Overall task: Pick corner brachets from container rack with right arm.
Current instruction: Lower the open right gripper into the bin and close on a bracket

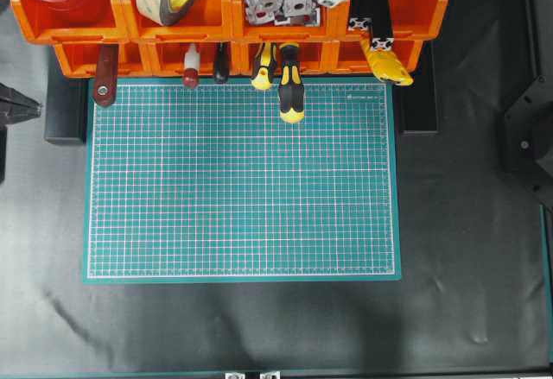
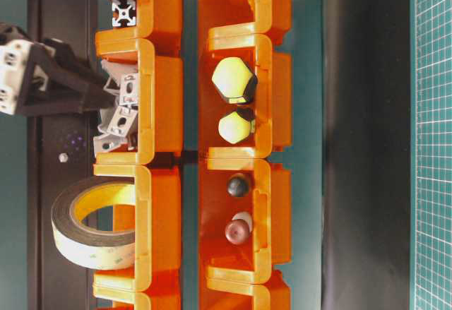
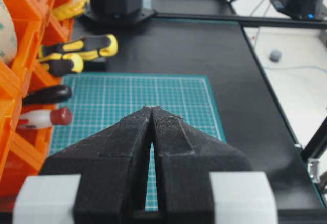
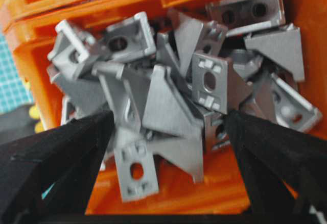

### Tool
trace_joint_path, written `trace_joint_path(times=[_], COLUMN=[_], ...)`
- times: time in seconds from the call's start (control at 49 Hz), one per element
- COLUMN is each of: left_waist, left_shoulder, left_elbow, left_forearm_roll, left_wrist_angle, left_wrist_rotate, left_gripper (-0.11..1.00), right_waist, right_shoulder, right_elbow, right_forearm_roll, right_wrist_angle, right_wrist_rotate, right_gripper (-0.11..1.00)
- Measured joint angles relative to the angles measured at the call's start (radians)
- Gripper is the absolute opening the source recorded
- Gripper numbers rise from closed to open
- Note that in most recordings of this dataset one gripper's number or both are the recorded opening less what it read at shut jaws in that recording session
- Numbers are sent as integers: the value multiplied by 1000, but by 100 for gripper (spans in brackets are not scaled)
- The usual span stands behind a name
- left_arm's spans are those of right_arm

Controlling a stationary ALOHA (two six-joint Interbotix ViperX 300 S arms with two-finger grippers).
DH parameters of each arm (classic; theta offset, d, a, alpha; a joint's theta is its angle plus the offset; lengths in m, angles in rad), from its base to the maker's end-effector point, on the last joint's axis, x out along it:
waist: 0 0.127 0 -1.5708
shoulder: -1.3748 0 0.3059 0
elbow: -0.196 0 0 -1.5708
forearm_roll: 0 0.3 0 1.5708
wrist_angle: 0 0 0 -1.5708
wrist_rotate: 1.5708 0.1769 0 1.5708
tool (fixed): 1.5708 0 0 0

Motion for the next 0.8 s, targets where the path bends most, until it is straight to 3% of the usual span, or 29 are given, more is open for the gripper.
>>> trace_joint_path(times=[0.286, 0.796], left_waist=[-2, -2], left_shoulder=[2, 2], left_elbow=[0, 0], left_forearm_roll=[0, 0], left_wrist_angle=[0, 0], left_wrist_rotate=[-2, -2], left_gripper=[0, 0], right_waist=[-2, 0], right_shoulder=[-3, -6], right_elbow=[54, 69], right_forearm_roll=[-2, -3], right_wrist_angle=[-140, -144], right_wrist_rotate=[6, 9], right_gripper=[85, 84])
